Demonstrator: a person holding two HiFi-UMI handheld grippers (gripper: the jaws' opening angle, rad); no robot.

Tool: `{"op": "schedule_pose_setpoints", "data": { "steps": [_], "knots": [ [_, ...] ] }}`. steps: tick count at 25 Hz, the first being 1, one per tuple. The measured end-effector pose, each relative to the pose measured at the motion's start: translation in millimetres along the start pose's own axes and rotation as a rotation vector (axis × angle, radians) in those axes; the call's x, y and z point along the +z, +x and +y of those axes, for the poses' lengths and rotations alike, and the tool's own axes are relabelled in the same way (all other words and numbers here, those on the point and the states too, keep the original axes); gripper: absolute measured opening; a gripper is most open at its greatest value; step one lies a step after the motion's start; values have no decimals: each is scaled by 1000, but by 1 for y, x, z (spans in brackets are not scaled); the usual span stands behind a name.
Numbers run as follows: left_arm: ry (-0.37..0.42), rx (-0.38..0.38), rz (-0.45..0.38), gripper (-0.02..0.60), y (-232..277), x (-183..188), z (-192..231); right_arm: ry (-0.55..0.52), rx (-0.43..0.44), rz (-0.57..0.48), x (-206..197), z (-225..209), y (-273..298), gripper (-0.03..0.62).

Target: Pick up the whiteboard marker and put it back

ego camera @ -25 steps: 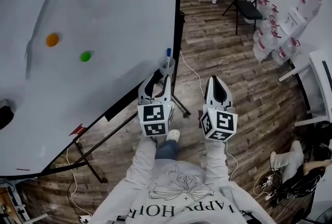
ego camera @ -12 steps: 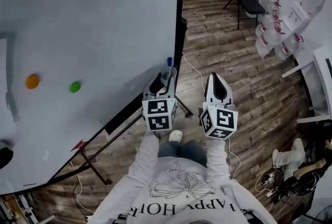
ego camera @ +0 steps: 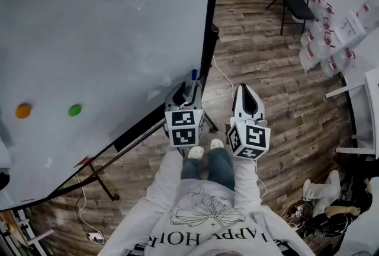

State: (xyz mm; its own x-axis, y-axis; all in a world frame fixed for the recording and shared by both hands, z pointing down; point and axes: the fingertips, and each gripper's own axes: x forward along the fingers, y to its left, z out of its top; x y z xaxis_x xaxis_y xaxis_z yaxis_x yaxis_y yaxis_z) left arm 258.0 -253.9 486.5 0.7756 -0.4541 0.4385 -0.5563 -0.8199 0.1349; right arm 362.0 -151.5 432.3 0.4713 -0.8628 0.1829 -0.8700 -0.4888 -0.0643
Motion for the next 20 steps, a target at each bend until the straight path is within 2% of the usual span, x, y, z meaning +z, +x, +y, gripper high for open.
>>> {"op": "schedule_pose_setpoints", "data": {
  "steps": [8, 14, 20],
  "knots": [
    [-44, 114, 66, 143, 29, -5, 5, -20, 108, 29, 4, -16, 43, 8],
    [-47, 189, 115, 143, 49, -8, 10, -26, 167, 42, 3, -25, 67, 8],
    [-43, 230, 174, 143, 62, -16, 13, -29, 198, 53, 1, -32, 82, 8]
  ]
}}
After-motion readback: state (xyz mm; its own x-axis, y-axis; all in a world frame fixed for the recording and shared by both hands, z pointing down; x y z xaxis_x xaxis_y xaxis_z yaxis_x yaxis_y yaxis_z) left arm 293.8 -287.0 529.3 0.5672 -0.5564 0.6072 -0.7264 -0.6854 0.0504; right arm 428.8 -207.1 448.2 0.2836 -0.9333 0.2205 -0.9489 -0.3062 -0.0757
